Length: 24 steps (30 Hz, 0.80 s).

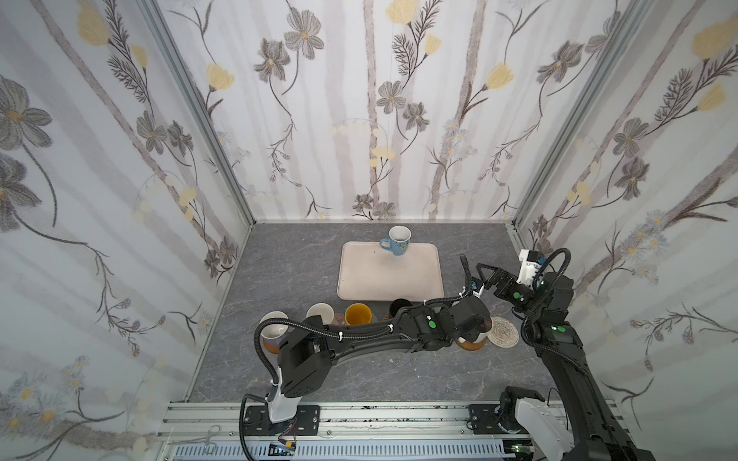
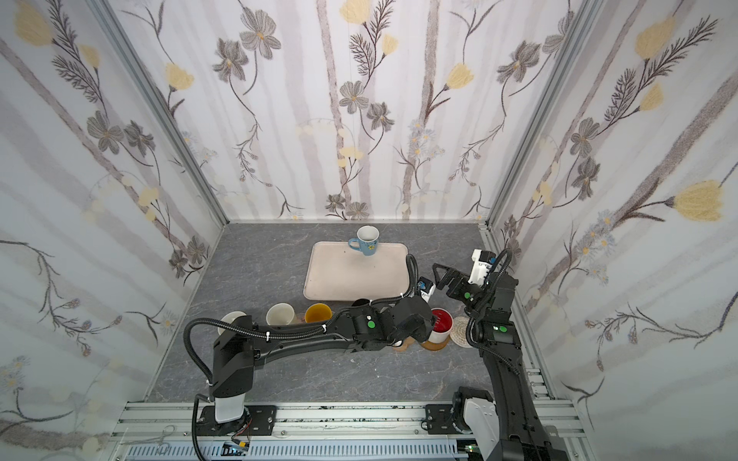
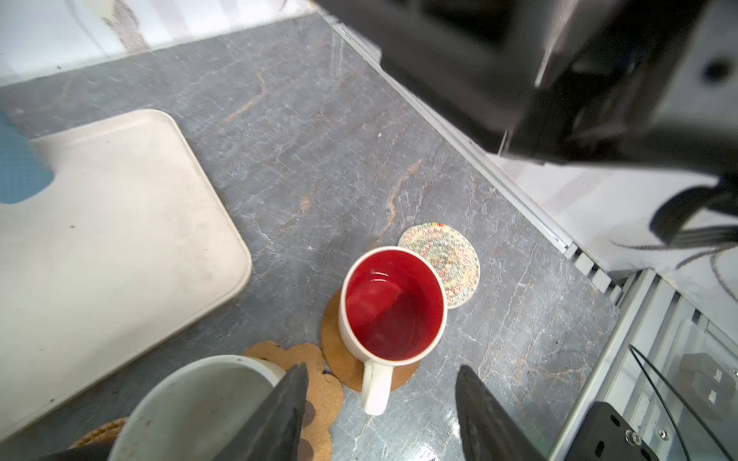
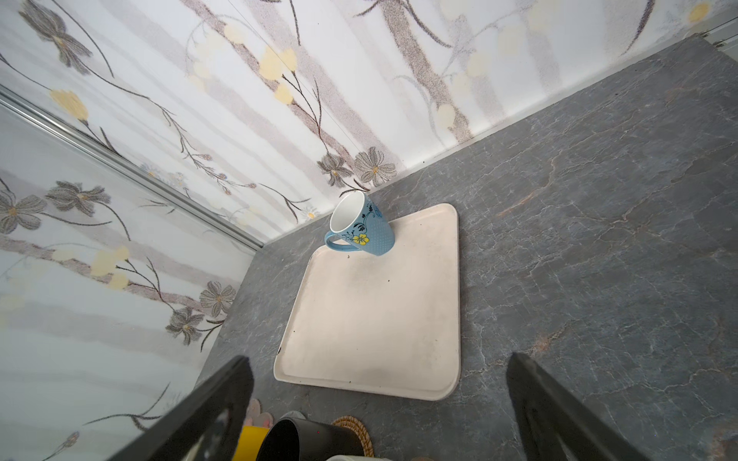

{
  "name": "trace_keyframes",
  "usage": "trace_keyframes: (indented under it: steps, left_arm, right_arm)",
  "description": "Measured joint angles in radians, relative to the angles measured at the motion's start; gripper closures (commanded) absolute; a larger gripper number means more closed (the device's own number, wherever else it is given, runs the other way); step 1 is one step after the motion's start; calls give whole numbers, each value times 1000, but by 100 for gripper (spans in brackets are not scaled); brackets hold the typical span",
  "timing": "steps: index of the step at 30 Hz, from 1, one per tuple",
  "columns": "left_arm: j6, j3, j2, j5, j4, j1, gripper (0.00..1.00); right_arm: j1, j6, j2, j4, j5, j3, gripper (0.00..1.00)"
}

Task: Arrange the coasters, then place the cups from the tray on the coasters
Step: 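Open the left gripper and reach both grippers toward the blue floral mug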

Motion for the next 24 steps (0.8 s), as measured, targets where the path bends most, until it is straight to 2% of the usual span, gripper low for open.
trace_keyframes:
  steps: [4, 9, 12, 17, 24]
  left_arm:
    - [-4, -54, -84, 9, 2, 82, 40]
    - [-34, -106, -161, 50, 0, 260, 42]
    - [-39, -112, -183, 72, 1, 336, 42]
    - [-37, -103, -180, 87, 0, 456, 41]
    - [-26, -42, -87, 117, 2, 599, 43]
  right_arm:
    - [42, -16, 32, -22, 34, 40, 0]
    - [109, -20, 101, -37, 77, 103, 0]
    - [153, -20, 152, -48, 103, 159, 0]
    - [210, -26, 238, -38, 131, 225, 1]
    - [276, -25, 372, -19, 154, 308, 1]
